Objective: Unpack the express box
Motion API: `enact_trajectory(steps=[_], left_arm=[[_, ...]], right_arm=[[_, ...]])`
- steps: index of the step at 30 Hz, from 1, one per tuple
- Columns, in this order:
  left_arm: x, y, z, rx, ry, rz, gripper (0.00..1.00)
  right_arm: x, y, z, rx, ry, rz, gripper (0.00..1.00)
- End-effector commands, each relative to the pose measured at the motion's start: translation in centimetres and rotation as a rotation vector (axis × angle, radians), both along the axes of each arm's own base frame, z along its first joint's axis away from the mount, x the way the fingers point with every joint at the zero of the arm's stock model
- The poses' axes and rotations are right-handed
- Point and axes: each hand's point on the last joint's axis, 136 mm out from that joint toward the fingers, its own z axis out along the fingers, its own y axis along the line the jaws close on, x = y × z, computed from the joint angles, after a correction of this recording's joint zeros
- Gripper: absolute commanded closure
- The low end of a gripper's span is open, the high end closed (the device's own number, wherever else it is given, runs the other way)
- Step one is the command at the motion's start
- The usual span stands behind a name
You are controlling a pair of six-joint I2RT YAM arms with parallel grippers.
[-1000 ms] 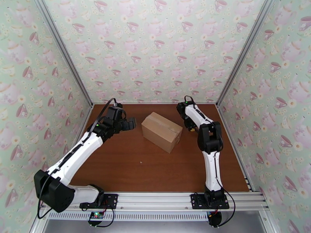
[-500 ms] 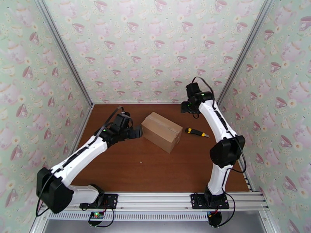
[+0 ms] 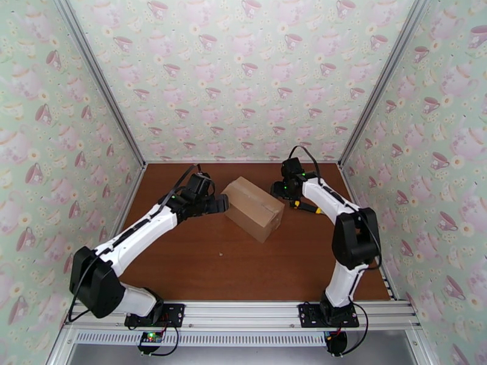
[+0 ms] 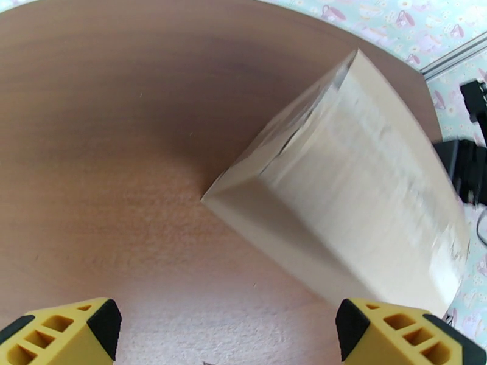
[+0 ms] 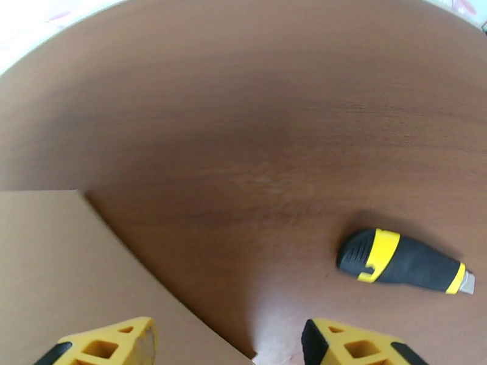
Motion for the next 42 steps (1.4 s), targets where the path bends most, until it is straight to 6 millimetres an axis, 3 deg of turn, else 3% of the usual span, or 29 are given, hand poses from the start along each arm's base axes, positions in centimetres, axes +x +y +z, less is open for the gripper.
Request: enact_trajectory(steps=[1, 10, 17, 22, 27, 37, 42], left_arm=[[0.6, 0.0, 0.6, 0.034, -0.015, -0.014, 0.0], [0.5, -0.1, -0.5, 0.064, 0.022, -0.036, 0.0], [-0.4, -0.8, -1.2, 0.039, 0.051, -0.052, 0.0], [-0.9, -2.0, -1.8, 0.019, 0.06, -0.079, 0.0], [-1.2, -2.0, -4.1, 0.044, 0.104, -0.062, 0.0], [-2.5, -0.1, -7.5, 0.113, 0.174, -0.002, 0.0], [-2.9, 0.6, -7.7, 0.125, 0.172, 0.012, 0.0]], right_arm=[[-1.4, 1.7, 2.3, 0.068, -0.072, 0.006, 0.34], [-7.4, 4.6, 2.5, 0.163, -0.069, 0.038, 0.34], [-10.4, 4.4, 2.9, 0.151, -0.055, 0.052, 0.34], [-11.0, 4.0, 6.0, 0.163, -0.113, 0.069, 0.33], [-11.0, 5.5, 7.7, 0.163, -0.12, 0.145, 0.32], [-10.9, 10.5, 6.6, -0.054, -0.137, 0.303, 0.31], [-10.8, 11.6, 5.9, -0.201, -0.18, 0.318, 0.26]])
